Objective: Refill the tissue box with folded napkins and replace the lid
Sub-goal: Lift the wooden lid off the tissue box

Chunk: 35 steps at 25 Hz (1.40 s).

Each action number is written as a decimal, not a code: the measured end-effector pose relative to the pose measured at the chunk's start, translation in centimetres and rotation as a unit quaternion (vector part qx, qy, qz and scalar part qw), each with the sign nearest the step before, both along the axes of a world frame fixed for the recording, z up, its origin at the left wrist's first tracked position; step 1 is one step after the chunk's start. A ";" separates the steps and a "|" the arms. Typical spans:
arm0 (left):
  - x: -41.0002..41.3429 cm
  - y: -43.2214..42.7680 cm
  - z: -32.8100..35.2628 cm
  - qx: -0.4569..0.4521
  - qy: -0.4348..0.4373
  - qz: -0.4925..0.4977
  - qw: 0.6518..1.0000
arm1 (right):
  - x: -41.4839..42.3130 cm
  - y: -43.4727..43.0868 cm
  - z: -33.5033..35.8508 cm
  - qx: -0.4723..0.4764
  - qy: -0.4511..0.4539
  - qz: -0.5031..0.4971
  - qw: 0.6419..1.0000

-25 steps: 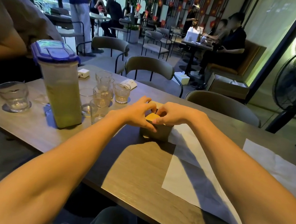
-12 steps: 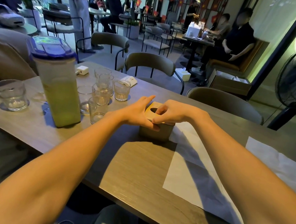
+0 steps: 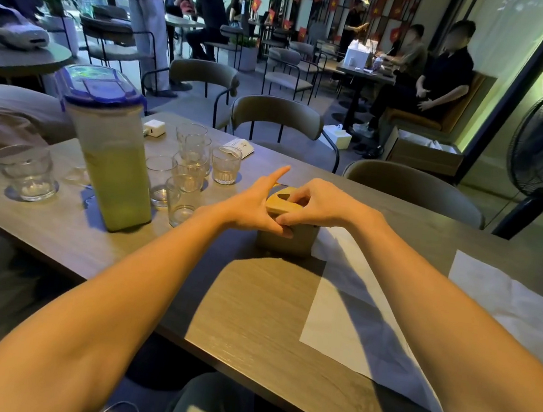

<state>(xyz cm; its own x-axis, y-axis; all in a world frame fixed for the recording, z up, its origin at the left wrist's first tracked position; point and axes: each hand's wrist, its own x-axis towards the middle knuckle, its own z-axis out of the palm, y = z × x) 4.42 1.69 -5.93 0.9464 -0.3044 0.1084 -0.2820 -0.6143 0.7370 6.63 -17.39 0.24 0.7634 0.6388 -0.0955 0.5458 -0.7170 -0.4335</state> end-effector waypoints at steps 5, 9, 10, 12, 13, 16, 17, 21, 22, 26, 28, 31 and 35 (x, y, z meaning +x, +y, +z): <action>0.0 0.0 0.1 -0.018 -0.004 0.003 1.000 | 0.0 0.1 1.3 0.010 -0.069 0.008 0.998; -0.3 0.3 0.9 -0.011 0.002 -0.001 1.000 | 0.0 -0.5 1.4 0.070 -0.100 -0.006 0.992; -0.3 0.5 1.1 -0.002 -0.005 0.001 1.000 | -0.2 -0.7 1.6 0.090 -0.106 -0.009 0.990; -0.2 1.1 1.5 0.017 -0.016 0.008 1.000 | -0.5 -1.1 2.3 0.150 -0.108 -0.028 0.982; -0.2 1.3 1.6 0.022 -0.016 0.020 0.999 | -0.8 -1.2 2.7 0.189 -0.102 -0.042 0.976; -1.4 1.2 3.0 -0.060 -0.004 0.070 0.996 | -1.6 -1.3 3.8 0.285 -0.061 -0.071 0.954; -2.1 1.0 3.7 -0.120 -0.017 0.071 0.990 | -2.0 -1.3 3.9 0.300 -0.046 -0.071 0.950; -5.2 0.8 5.2 -0.320 -0.030 0.091 0.943 | -3.7 -0.4 3.6 0.297 0.027 -0.077 0.952; -5.9 1.1 5.1 -0.342 -0.020 0.104 0.934 | -4.3 -0.1 3.4 0.282 0.044 -0.077 0.955; -8.1 3.6 3.7 -0.279 0.048 0.124 0.951 | -6.3 1.2 1.8 0.208 0.056 -0.053 0.975; -9.0 4.8 2.5 -0.222 0.093 0.120 0.963 | -7.1 1.9 0.7 0.148 0.047 -0.054 0.986; -10.0 6.0 0.9 -0.136 0.131 0.121 0.974 | -7.9 3.0 -1.6 0.111 0.100 -0.046 0.988; -9.9 6.9 -1.2 -0.038 0.132 0.131 0.982 | -8.3 4.3 -4.9 0.065 0.112 -0.041 0.991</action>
<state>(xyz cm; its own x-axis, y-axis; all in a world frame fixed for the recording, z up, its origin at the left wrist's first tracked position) -5.52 8.64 -7.16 0.9892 -0.0471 -0.1390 0.0861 -0.5811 0.8093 -1.63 -13.12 -4.62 0.7819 0.5937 -0.1901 0.3674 -0.6853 -0.6288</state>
